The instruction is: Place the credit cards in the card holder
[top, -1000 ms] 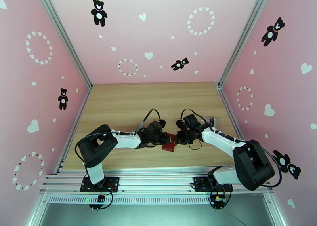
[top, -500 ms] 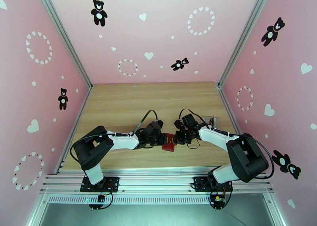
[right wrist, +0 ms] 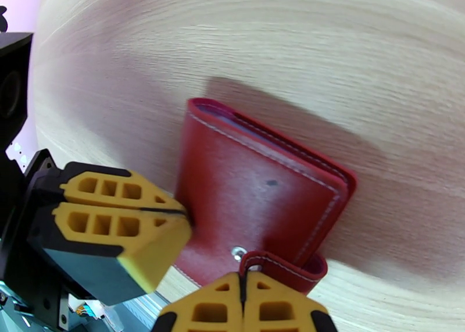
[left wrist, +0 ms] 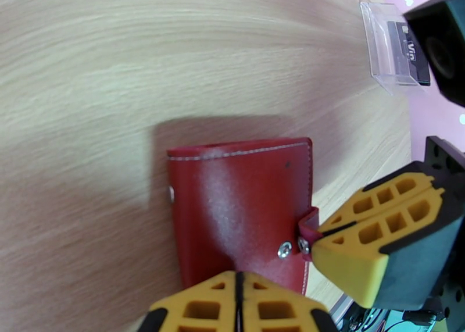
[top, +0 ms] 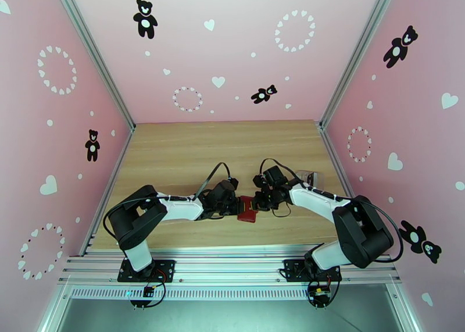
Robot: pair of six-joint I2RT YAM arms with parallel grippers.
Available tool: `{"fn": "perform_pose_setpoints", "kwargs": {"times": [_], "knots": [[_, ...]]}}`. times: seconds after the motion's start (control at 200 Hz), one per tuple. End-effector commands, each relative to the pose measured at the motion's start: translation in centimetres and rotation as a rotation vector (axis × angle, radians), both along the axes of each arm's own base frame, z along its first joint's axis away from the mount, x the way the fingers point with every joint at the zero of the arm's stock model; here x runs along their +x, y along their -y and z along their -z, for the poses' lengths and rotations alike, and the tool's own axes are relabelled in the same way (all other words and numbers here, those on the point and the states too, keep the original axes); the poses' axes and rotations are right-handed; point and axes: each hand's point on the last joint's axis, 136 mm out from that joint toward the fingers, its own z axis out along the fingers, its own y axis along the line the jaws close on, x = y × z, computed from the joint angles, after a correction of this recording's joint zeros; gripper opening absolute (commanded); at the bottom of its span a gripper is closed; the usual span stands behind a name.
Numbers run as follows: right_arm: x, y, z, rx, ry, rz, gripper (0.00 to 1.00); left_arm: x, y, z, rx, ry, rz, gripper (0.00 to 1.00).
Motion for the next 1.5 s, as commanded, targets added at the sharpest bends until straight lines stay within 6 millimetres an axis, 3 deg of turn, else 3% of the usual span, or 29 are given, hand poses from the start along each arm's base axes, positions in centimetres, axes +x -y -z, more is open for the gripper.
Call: {"fn": "perform_pose_setpoints", "kwargs": {"times": [0.0, 0.971, 1.496], "knots": [[0.3, -0.1, -0.7, -0.026, 0.018, -0.013, 0.00, -1.0, -1.2, 1.5, 0.073, -0.014, 0.012, 0.08], [-0.1, -1.1, 1.4, -0.060, -0.033, -0.036, 0.00, -1.0, -1.2, 2.1, 0.073, -0.021, 0.002, 0.07], [-0.9, 0.7, 4.2, -0.225, -0.095, -0.065, 0.00, -1.0, -1.2, 2.1, 0.070, -0.023, 0.003, 0.07]]}}
